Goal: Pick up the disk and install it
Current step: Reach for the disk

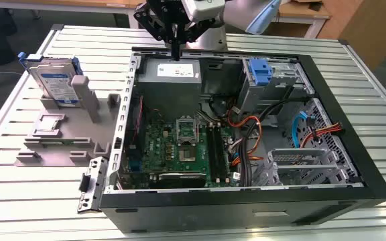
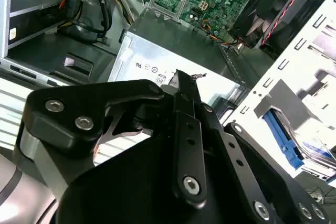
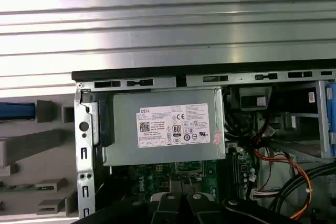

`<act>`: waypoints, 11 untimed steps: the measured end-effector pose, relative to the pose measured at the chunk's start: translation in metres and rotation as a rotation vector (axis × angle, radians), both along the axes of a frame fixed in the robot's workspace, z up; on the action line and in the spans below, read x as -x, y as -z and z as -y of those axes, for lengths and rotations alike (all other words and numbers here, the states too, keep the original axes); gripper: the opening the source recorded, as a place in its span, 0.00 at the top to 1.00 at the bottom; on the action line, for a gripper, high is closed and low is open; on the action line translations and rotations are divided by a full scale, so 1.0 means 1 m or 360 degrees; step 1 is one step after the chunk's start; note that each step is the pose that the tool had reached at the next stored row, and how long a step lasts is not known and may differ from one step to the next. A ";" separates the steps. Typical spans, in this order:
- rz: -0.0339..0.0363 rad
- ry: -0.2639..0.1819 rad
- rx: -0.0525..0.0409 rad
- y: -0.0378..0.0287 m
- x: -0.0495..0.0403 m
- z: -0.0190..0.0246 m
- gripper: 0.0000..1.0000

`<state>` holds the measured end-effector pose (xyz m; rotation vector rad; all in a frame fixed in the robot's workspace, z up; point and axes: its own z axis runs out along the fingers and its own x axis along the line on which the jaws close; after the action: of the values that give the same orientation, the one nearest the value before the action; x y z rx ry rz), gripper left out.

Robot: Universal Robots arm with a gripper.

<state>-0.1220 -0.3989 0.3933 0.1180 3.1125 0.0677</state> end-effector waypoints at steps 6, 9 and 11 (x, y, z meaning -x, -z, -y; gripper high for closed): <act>0.0000 0.0000 0.0000 0.0000 0.0013 0.0000 0.90; 0.0000 0.0000 0.0000 0.0000 0.0020 0.0000 0.90; 0.0000 0.0000 0.0000 0.0000 0.0024 0.0000 0.90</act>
<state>-0.1244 -0.3989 0.3933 0.1179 3.1125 0.0676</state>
